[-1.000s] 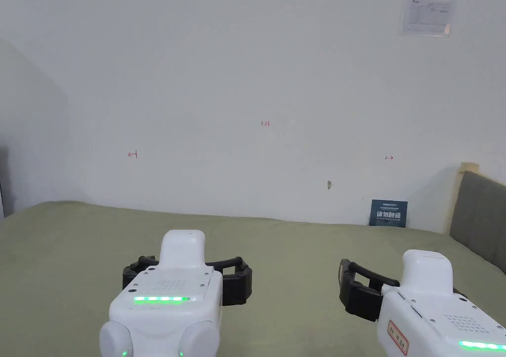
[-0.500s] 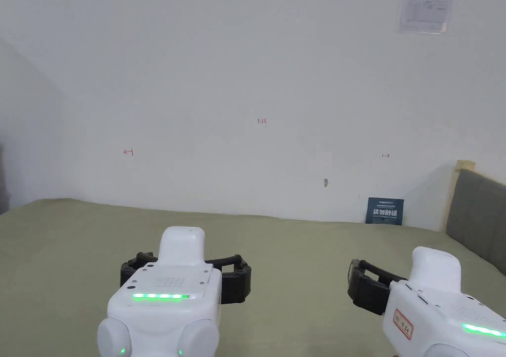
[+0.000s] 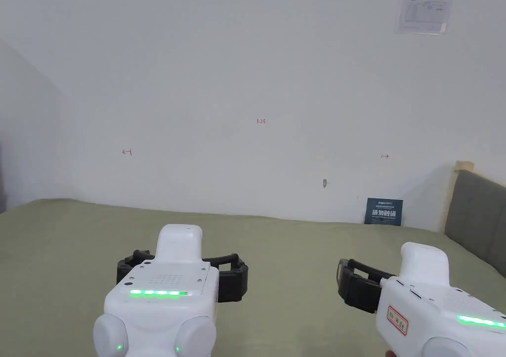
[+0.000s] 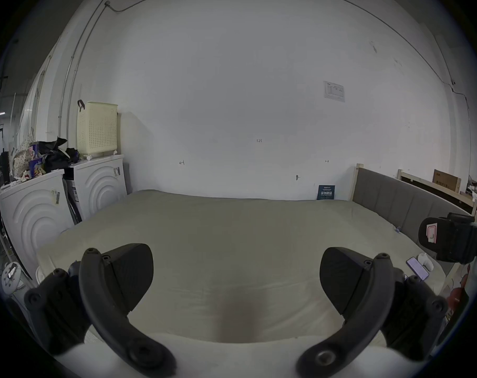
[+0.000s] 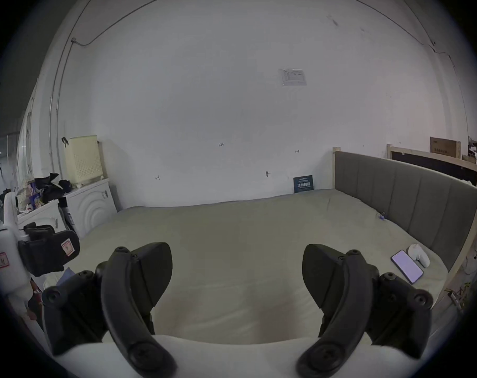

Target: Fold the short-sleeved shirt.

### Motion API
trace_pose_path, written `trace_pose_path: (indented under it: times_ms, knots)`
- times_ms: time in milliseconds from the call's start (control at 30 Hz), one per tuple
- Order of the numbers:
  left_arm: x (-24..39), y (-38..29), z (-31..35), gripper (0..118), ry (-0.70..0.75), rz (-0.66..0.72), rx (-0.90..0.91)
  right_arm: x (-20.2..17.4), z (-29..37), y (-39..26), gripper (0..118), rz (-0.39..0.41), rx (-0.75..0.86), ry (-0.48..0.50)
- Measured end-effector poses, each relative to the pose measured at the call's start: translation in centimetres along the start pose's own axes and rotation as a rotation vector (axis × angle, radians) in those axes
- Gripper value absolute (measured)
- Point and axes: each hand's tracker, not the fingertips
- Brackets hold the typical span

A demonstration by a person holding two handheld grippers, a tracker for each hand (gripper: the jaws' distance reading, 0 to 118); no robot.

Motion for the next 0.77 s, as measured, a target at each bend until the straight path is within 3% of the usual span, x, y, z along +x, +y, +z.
trace_pose_path:
  times_ms: [233, 467, 567, 767]
  knots:
    - [-0.1, 0.5, 0.1, 118, -0.002, -0.005, -0.002, -0.5, -0.3, 0.3, 100, 0.057, -0.019, -0.025]
    - [0.0, 0.8, -0.1, 118, -0.017, -0.002, -0.009, -0.6, -0.1, 1.1, 100, 0.023, -0.037, 0.023]
    - [0.0, 0.8, -0.1, 118, -0.019, 0.009, -0.008, -0.6, -0.4, 1.3, 99, 0.051, -0.051, -0.006]
    - [-0.1, 0.6, -0.5, 118, -0.02, 0.006, -0.015, 0.0, -1.2, 0.7, 99, -0.004, -0.066, -0.039]
